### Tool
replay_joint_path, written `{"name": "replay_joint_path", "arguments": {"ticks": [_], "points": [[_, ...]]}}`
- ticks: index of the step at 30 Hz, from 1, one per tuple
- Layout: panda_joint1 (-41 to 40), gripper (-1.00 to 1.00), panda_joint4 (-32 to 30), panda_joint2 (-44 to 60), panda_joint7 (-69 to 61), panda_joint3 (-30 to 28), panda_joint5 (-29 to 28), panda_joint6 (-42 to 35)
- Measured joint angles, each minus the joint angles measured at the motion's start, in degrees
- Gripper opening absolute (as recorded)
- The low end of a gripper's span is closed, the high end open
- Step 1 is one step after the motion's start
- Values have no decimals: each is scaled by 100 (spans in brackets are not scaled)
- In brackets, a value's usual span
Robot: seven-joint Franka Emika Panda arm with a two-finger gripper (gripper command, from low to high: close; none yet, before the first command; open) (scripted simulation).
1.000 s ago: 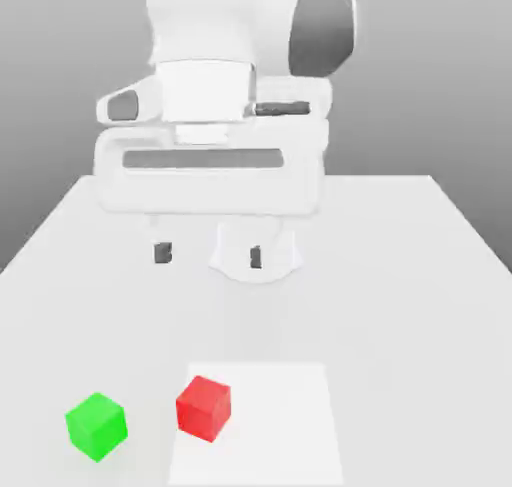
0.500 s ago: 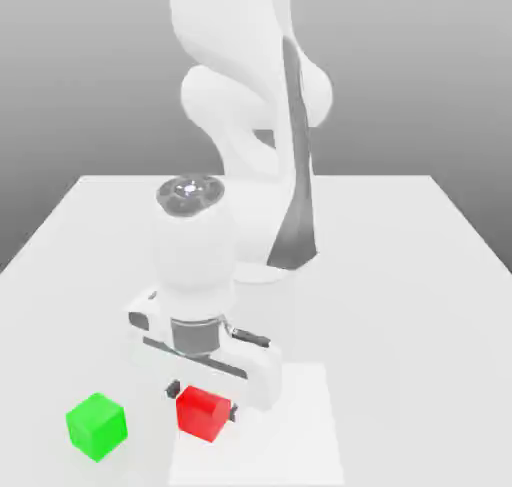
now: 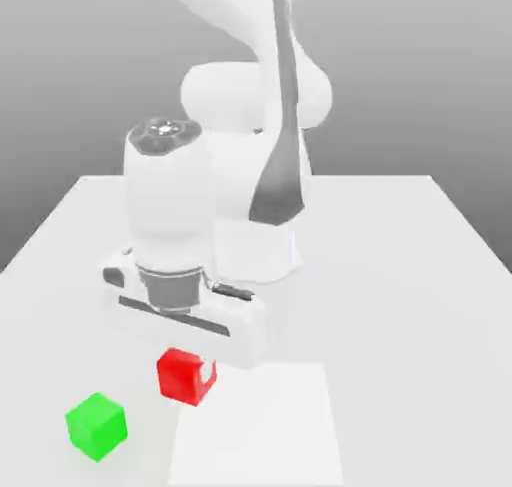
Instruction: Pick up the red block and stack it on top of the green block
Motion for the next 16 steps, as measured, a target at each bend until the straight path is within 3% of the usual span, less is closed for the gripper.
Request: {"name": "replay_joint_path", "arguments": {"ticks": [7,12,13,16], "points": [[-650,-100,560,51,-1678,-235,47,-511],[-775,-100,677,869,-2074,-133,283,186],[-795,100,685,1005,-2099,-110,315,310],[-795,100,685,1005,-2099,-110,315,310]]}}
